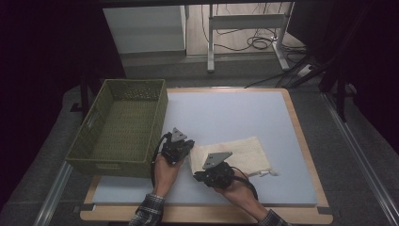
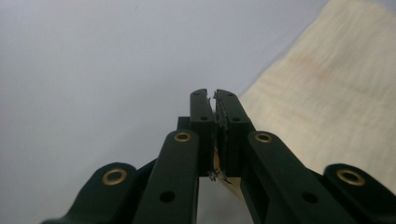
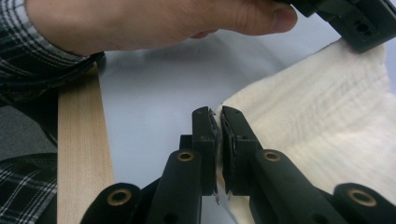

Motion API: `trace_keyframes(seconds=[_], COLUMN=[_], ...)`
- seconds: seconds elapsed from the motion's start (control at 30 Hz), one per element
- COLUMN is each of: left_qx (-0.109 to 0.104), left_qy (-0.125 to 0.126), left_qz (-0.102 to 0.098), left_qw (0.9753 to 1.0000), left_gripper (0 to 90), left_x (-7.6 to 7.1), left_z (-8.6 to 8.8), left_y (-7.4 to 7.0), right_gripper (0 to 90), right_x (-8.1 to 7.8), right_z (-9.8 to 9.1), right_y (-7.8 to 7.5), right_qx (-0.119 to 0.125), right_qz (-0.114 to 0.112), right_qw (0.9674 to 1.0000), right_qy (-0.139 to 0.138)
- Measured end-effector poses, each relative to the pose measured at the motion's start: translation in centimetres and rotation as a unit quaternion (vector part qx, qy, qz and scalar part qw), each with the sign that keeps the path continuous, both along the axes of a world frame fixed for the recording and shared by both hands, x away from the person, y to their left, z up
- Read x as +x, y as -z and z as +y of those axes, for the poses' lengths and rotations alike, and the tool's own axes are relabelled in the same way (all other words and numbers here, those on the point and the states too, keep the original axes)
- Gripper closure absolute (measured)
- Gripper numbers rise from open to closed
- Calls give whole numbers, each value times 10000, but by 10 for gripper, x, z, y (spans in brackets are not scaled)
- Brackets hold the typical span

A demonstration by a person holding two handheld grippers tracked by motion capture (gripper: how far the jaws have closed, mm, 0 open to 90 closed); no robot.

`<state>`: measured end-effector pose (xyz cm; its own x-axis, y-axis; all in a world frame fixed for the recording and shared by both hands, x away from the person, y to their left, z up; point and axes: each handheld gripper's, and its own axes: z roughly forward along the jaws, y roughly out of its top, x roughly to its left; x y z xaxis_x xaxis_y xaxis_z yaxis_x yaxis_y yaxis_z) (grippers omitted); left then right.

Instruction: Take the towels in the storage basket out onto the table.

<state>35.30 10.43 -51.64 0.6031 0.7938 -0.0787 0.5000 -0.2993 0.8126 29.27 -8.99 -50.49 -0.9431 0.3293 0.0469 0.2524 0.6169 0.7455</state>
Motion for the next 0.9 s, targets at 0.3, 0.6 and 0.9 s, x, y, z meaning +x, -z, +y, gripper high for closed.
trace_keyframes(seconds=[0.3, 0.6, 0.9], left_qx=[-197, -225, -142], left_qy=[428, 723, 999], left_qz=[-265, -335, -353], left_qw=[9985, 9966, 9943], left_gripper=[862, 853, 849], left_x=[16, 34, 47], left_z=[-23, -58, -95], left_y=[-12, -17, -17], right_gripper=[846, 846, 846], right_x=[5, 13, 14], right_z=[-34, -81, -118], right_y=[-12, -14, -17], right_qx=[157, 209, 290], right_qz=[-129, -155, -158], right_qw=[9991, 9961, 9923], right_qy=[363, 846, 1193])
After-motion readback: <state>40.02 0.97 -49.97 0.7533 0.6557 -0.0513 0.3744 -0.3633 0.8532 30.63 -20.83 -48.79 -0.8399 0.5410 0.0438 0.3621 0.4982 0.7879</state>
